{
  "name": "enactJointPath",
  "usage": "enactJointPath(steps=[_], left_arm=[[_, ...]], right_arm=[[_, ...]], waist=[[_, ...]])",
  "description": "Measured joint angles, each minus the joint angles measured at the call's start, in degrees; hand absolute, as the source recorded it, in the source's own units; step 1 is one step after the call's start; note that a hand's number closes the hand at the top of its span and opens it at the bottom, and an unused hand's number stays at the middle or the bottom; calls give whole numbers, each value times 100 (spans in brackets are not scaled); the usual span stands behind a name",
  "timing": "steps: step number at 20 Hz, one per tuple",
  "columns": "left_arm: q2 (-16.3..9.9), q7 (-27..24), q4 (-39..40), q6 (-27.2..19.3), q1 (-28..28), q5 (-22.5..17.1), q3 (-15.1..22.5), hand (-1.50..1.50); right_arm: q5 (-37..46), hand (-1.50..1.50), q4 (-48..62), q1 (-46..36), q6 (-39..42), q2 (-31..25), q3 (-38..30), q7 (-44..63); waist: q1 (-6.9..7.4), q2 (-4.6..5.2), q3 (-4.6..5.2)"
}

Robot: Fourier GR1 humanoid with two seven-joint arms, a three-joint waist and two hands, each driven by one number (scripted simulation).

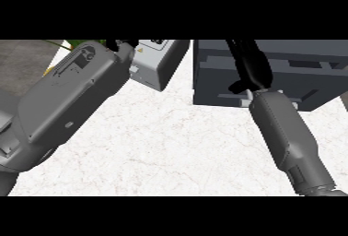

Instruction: Pick up the can, place it into the drawer and close the drawer

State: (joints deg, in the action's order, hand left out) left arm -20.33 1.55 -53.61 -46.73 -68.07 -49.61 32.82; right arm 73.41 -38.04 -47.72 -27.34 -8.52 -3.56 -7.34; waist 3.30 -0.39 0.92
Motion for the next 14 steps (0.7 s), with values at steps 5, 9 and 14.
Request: enactJointPath(steps=[5, 9, 14], left_arm=[[-129, 173, -347, -85, 115, 92, 9, -150], [-239, 303, -585, -107, 210, 170, 25, -150], [-375, 403, -864, -103, 321, 252, 5, -150]], right_arm=[[36, -150, 784, -469, -487, -97, -251, -40], [43, -150, 1343, -829, -815, -175, -434, -29], [42, -150, 1887, -1211, -1025, -297, -594, -22]], waist=[[75, 60, -29], [126, 121, -63], [173, 172, -91]])
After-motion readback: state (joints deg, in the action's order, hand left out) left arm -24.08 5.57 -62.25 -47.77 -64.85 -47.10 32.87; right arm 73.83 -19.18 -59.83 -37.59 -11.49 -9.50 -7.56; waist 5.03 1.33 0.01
